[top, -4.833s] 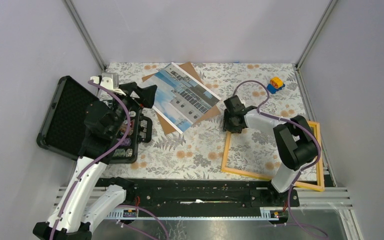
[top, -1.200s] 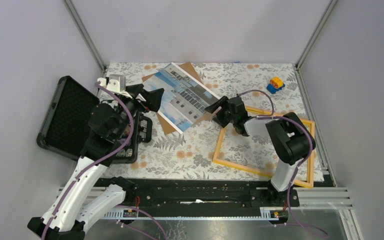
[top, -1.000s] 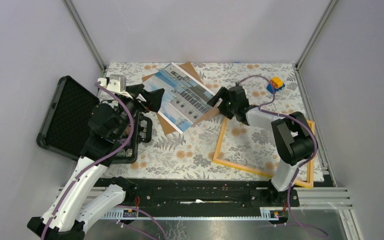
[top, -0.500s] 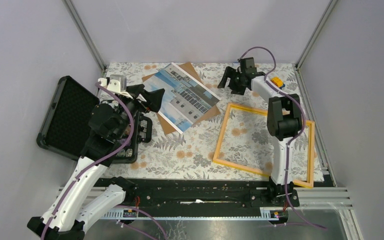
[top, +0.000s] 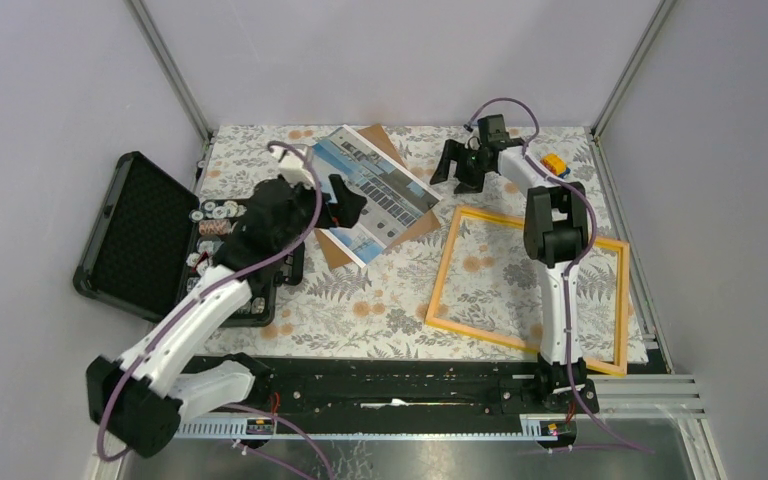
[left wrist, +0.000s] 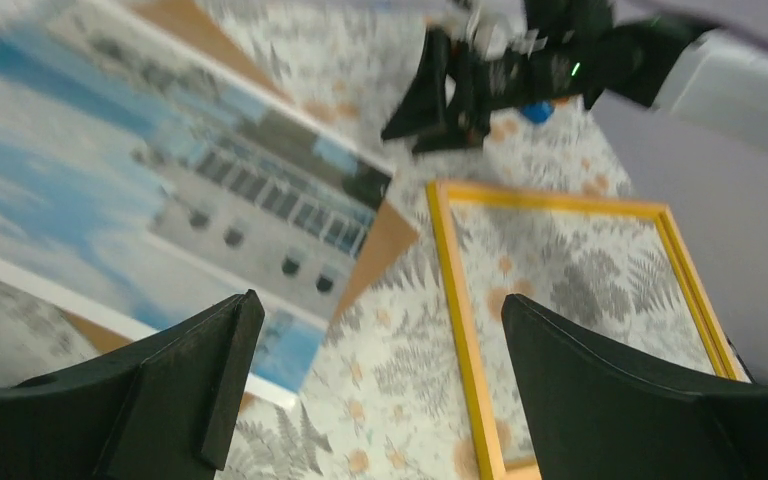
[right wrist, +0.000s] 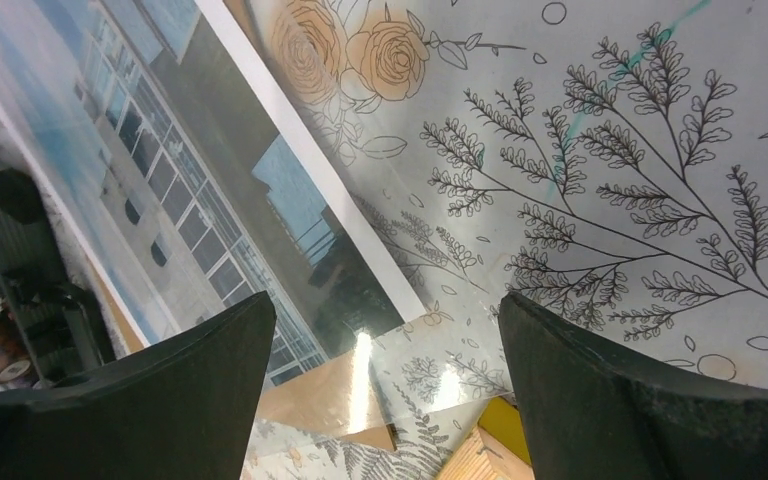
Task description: Put the photo into the frame
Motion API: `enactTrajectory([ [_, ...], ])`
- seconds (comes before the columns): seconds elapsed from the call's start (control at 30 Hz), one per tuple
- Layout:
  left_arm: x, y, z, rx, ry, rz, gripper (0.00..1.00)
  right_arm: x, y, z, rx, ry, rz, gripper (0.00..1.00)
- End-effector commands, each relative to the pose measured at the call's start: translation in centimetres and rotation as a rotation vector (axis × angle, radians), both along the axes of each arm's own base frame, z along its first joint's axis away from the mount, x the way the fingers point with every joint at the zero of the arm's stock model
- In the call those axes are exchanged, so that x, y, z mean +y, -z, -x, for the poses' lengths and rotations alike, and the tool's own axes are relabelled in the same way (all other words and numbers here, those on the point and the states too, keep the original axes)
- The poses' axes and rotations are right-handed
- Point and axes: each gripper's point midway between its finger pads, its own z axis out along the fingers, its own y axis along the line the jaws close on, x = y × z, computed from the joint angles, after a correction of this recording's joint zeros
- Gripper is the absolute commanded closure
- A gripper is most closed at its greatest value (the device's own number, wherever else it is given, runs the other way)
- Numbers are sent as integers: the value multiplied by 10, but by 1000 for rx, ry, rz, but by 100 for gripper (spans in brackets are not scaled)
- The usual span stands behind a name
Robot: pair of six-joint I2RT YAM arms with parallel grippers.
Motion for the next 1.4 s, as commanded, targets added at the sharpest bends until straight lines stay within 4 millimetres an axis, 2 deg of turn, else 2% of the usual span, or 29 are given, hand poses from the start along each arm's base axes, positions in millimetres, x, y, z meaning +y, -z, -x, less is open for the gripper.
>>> enactTrajectory([
  [0.0,-30,49,5,243,97,60,1,2,-12,-3,-4,-59,-108,11],
  [0.07,-43,81,0,353,117,73,1,-1,-13,-6,-14,-61,-134,11],
  [0.17,-57,110,-7,448,124,123,1,-9,-12,-9,8,-57,-183,11],
  [0.3,-60,157,-20,556,38,170,1,-14,-2,-3,64,-68,-248,12],
  [0.43,-65,191,-26,627,2,196,1,-4,7,8,107,-120,-332,15],
  [0.57,-63,207,-28,658,-24,187,1,-1,12,12,131,-132,-361,18],
  [0.67,-63,217,-26,688,-38,191,1,3,9,16,141,-149,-398,21],
  [0.9,-56,248,-25,727,-68,139,1,7,0,16,145,-154,-434,21],
  [1.27,-51,262,-19,739,-78,123,1,19,-64,20,72,-196,-543,23],
  [1.37,-50,263,-18,736,-79,118,1,20,-74,20,68,-193,-559,25],
])
